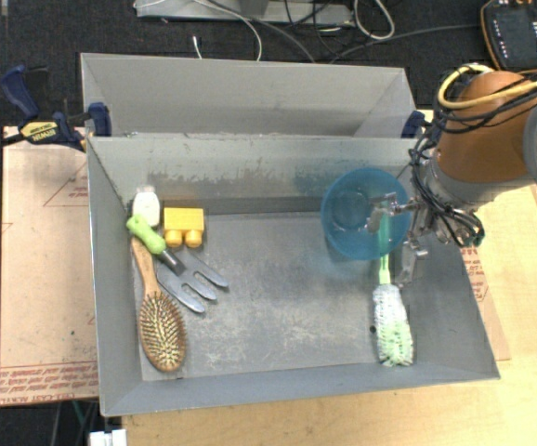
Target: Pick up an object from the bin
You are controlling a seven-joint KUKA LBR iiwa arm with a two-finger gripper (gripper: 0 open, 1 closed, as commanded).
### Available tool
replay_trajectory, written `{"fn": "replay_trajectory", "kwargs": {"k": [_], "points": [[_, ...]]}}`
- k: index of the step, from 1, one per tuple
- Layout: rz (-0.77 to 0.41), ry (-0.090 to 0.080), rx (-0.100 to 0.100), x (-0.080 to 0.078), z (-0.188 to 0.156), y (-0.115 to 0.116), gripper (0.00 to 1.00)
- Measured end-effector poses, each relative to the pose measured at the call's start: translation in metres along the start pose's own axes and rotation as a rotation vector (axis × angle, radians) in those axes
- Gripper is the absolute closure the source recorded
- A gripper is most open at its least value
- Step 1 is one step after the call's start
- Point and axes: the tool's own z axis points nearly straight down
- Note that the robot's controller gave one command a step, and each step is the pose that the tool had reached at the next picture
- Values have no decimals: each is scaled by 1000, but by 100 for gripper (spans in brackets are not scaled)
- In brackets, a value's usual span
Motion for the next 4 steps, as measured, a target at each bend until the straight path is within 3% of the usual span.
{"fn": "replay_trajectory", "kwargs": {"k": [1, 2, 3, 4], "points": [[124, 10, -5, -31, 47, 46, 0], [-354, -9, -18, -35, 72, -11, 0], [-173, 9, -7, -46, 75, -20, 100], [-172, 9, -7, -46, 75, -20, 100]]}}
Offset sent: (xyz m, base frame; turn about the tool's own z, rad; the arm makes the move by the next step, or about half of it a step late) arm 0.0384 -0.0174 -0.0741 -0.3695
